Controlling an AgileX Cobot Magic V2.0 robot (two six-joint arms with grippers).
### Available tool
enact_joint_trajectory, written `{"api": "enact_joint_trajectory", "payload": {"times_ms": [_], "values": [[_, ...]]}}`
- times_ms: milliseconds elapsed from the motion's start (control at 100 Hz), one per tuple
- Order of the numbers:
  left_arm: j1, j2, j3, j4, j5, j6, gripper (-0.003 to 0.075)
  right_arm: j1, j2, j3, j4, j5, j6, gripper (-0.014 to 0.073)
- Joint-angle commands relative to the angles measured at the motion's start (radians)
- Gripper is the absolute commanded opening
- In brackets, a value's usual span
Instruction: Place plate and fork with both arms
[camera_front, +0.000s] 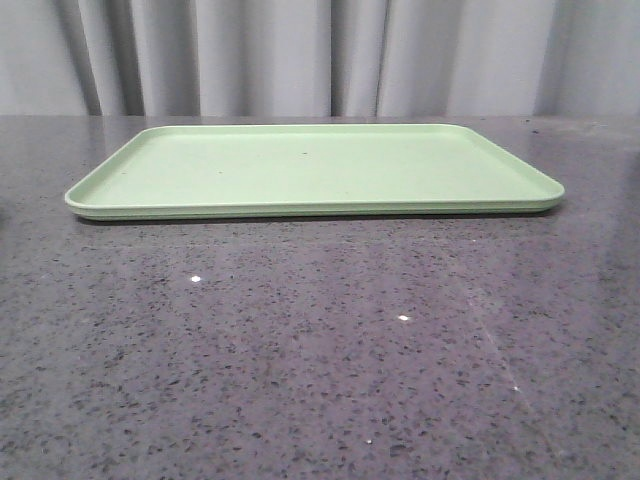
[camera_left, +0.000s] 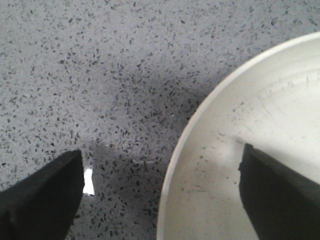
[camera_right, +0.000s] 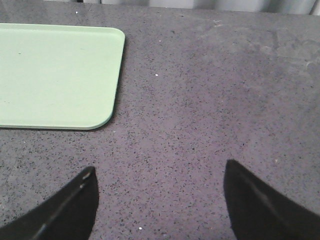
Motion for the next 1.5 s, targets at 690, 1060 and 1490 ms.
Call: {"api": "enact_joint_trajectory", "payload": {"times_ms": [690,1060,1490], "values": [[0.004,-0.016,-0.026,-0.008,-0.041,0.001,0.0074,-0.002,0.015,-0.035,0.002,-0.074,-0.006,0.053],[0.004,-0.016,-0.026,-0.025,-0.041,0.001,-0.002,-0.002,0.015,-0.035,0.002,-0.074,-0.006,0.053],[0.09,-0.037,-0.026,-0.334,-0.043,0.203,-0.002,-0.002,0.015,-0.035,0.002,-0.074,-0.006,0.053]]}}
